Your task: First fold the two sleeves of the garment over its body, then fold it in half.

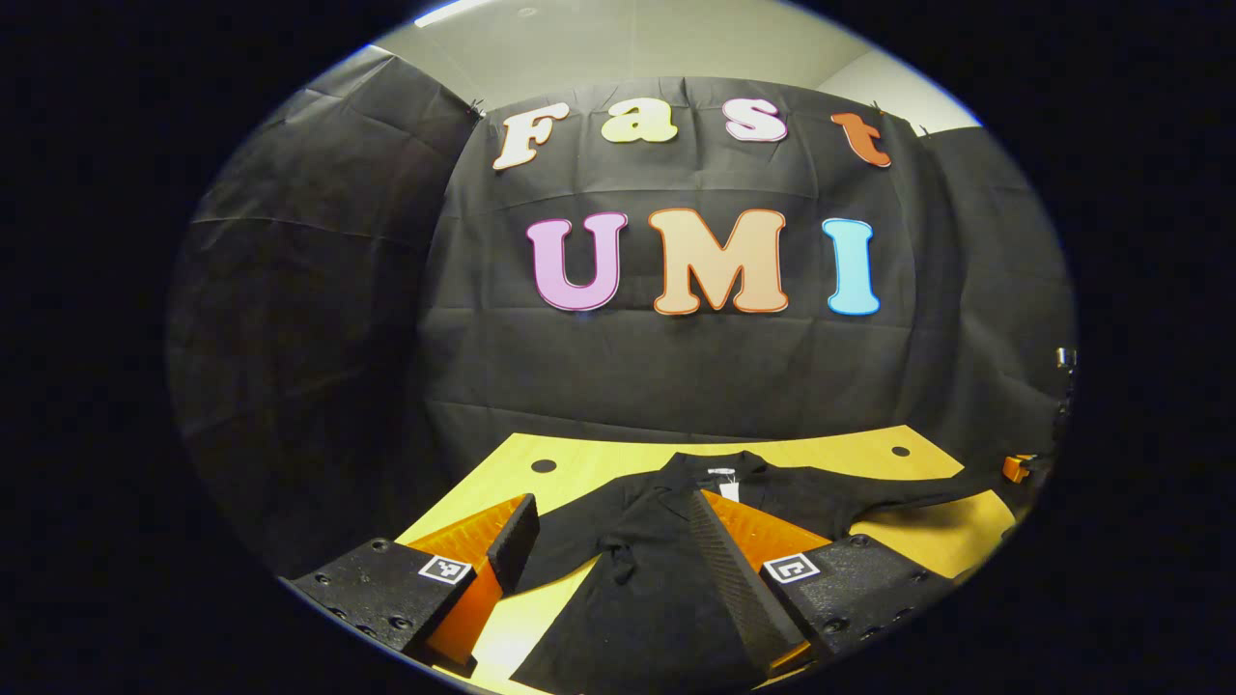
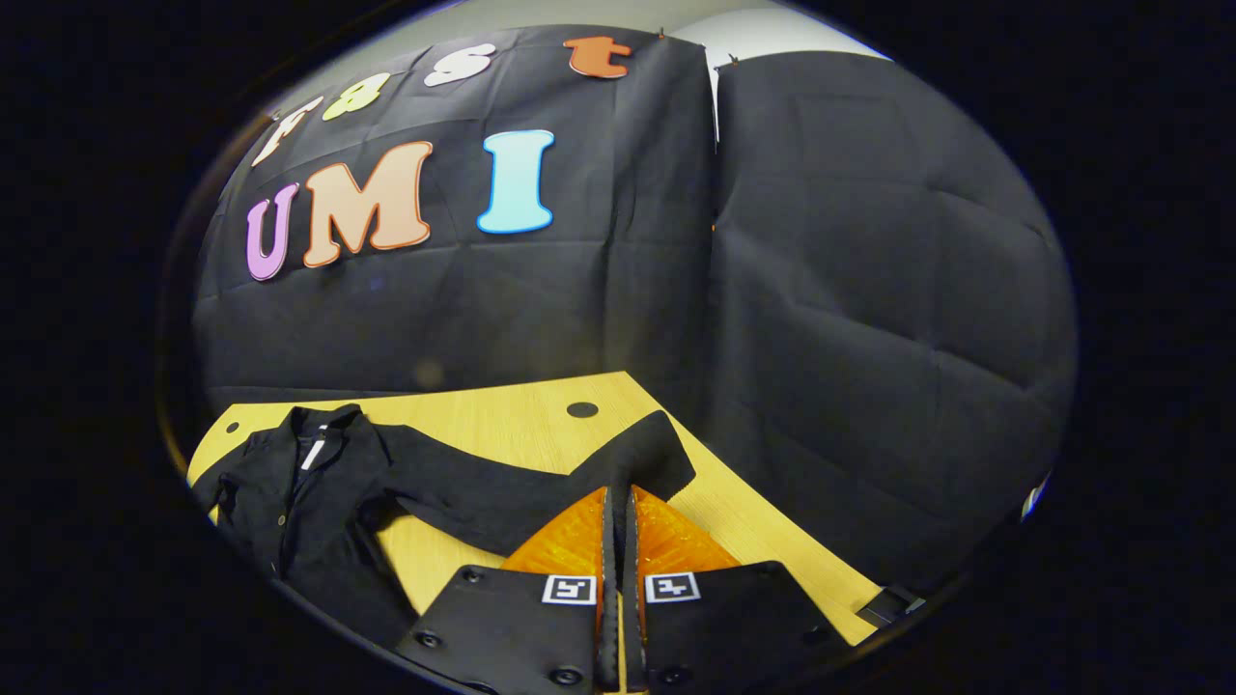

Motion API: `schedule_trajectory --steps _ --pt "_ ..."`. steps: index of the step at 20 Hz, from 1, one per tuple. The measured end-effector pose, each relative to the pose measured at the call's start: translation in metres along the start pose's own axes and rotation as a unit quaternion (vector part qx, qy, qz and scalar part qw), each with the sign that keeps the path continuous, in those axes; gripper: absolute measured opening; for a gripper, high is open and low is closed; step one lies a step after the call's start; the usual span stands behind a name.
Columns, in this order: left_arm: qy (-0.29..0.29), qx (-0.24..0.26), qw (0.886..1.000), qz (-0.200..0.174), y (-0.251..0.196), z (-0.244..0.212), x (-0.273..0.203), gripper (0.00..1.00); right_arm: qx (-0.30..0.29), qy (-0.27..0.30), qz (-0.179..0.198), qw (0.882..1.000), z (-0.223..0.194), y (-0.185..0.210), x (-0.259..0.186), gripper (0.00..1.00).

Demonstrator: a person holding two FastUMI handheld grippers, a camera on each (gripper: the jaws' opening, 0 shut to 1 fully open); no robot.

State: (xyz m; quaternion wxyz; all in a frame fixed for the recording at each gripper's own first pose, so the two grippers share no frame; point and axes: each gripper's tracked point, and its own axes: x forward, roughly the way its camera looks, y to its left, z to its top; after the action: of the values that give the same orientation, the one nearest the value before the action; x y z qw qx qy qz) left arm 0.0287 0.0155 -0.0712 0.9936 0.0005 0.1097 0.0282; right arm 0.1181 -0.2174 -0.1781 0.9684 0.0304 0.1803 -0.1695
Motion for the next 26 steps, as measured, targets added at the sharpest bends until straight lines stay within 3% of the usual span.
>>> schedule_trajectory --steps 6,10,19,26 --pt "0.001 -0.014 1.000 -0.021 0.018 -0.008 0.003 0.94 -0.049 -0.051 0.038 0.997 0.046 0.085 -0.019 0.04" --pt "0.008 -0.021 1.000 -0.005 0.050 -0.016 -0.003 0.93 -0.061 -0.072 0.081 0.992 0.068 0.151 -0.014 0.04" --pt "0.031 -0.054 0.995 0.081 0.143 -0.041 -0.025 0.93 -0.068 -0.116 0.173 0.976 0.119 0.296 -0.007 0.04" --pt "0.020 -0.069 0.985 0.156 0.196 -0.040 -0.044 0.92 -0.088 -0.110 0.254 0.957 0.115 0.412 0.001 0.04"
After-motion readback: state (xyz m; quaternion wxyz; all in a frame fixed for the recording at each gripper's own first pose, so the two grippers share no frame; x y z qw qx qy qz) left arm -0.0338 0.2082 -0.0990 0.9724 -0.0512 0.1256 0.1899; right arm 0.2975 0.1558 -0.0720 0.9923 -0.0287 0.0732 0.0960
